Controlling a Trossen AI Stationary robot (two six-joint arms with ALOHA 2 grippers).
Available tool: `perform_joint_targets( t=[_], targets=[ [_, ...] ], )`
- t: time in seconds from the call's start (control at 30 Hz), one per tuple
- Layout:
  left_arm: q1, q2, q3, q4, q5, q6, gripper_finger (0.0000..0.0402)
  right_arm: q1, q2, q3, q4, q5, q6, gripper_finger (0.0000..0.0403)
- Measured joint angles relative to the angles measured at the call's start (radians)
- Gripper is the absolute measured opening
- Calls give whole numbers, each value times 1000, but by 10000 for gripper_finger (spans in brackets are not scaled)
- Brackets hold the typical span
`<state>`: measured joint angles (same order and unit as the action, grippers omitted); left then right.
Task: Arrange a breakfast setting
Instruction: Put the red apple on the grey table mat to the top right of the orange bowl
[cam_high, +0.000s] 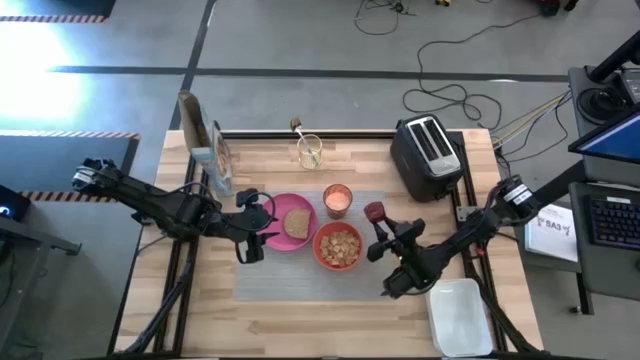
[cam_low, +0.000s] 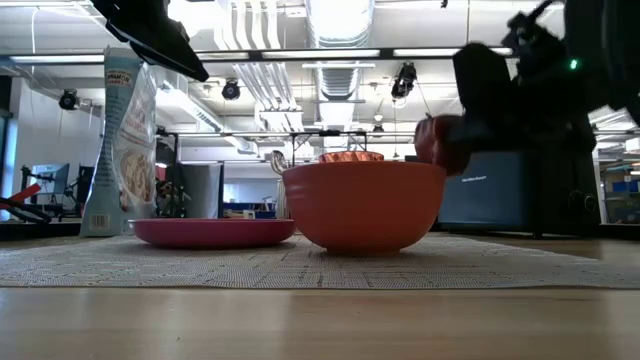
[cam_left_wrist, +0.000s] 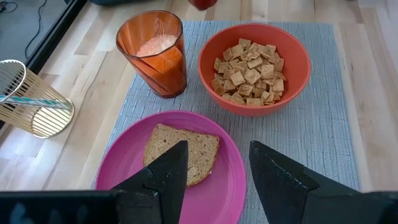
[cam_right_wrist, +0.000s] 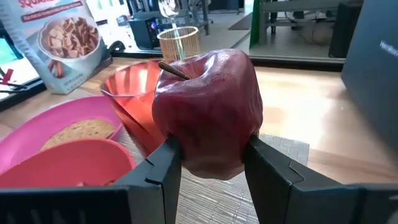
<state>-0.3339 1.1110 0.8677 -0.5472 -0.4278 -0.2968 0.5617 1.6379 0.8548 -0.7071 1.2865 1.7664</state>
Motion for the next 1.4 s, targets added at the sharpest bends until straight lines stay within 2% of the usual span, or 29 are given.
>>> perform_joint_targets(
  t=[0.17, 0.43, 0.87, 1.13, 1.4],
  targets=[
    [0, 0, 0, 0, 0, 0, 155, -15, 0, -65, 124, 7, -26, 132],
    [0, 0, 0, 1, 0, 0, 155, -38, 0, -82, 155, -4, -14, 132],
    [0, 0, 0, 2, 0, 19, 155, -39, 14, -85, 271, -6, -122, 132],
    [0, 0, 0, 1, 0, 19, 155, -39, 150, -85, 293, -10, 16, 132],
    [0, 0, 0, 1, 0, 19, 155, -39, 230, -85, 328, -8, 116, 132]
  ],
)
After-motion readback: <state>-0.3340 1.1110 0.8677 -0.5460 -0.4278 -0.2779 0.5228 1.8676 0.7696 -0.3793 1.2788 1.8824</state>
